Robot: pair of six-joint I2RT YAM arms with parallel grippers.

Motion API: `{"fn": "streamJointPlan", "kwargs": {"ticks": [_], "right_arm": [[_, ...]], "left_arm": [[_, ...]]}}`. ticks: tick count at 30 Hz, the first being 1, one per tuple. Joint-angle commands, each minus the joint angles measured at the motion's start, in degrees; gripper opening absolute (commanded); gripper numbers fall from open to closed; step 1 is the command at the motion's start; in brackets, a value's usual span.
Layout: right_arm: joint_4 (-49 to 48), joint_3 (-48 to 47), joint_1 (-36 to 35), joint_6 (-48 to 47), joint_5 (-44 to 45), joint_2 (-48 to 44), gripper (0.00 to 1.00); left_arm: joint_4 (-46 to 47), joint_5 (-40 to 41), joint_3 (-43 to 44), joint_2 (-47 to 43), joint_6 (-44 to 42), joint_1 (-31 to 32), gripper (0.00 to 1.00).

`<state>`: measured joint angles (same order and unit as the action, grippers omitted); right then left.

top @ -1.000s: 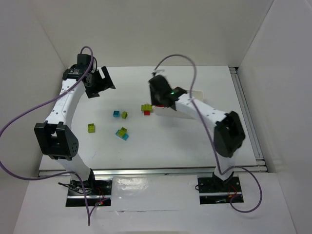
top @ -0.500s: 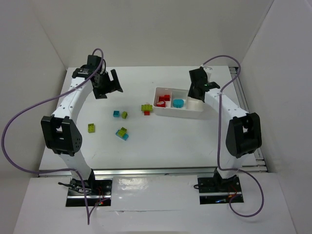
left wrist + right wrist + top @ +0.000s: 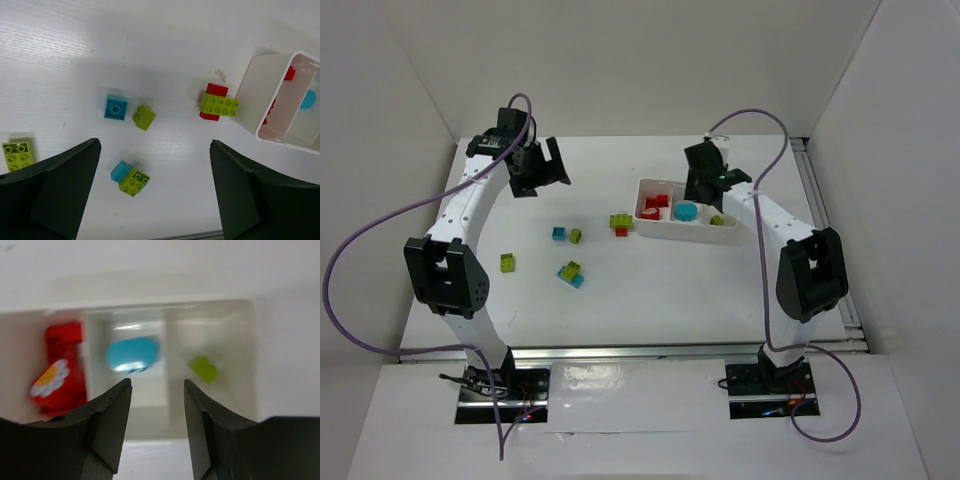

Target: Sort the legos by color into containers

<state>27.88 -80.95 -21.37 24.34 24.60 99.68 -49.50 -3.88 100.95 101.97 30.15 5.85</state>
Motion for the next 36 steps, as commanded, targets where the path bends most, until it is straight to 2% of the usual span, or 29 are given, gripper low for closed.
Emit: {"fn": "streamJointPlan", "kwargs": {"ticks": [1,3,4,8,12,17,23,26,31,34,36], "right_arm": [[-3.7,-4.2,-8.2,-4.7,-5.1,-1.3,0.53],[-2.6,-8.6,-13.3,-7.1,-10.9,1.6,0.56],[-1.3,-10.8,-14.9,-8.5,-11.7,5.8,0.64],[4.4,-23.2,-22.7,-13.2,-9.1,15.0,0.74],[5.1,-29.7,-24.9,-14.8,-13.2,20.6,0.75],[5.9,-36.0,-26.7,-12.5,-21.4,28.9,0.74],[5.2,-42.8,-27.9,-13.0,-24.8,37.7,0.86],[5.8,-46.1,-27.9,-13.5,-24.8,40.1,0.86],[3.6,-46.1,-27.9,-14.1,-25.8,42.6,0.84],[3.1,-47.5,-27.9,-14.1,-24.6,44.4,0.77],[2.5,-48.2,-27.9,-14.1,-24.6,44.4,0.69]], "left_arm": [[-0.9,3.6,3.0,0.2,-1.1,0.1,1.00],[-1.4,4.1,3.0,0.2,-1.1,0.1,1.00],[-1.4,4.1,3.0,-0.3,-1.1,-0.7,1.00],[-1.4,5.4,1.5,-2.2,-1.1,-1.7,1.00],[-1.4,6.5,0.3,-3.3,-0.6,-2.2,1.00],[-1.9,8.8,-3.6,-6.6,5.7,-6.3,1.00],[-0.2,8.8,-5.5,-9.6,6.4,-6.8,1.00],[-0.2,8.8,-5.5,-9.1,6.4,-6.8,1.00],[-0.2,8.1,-5.5,-9.1,5.9,-6.8,1.00],[-0.2,7.5,-5.0,-8.5,5.4,-6.8,1.00],[-0.2,7.5,-5.0,-8.5,5.4,-6.8,1.00]]}}
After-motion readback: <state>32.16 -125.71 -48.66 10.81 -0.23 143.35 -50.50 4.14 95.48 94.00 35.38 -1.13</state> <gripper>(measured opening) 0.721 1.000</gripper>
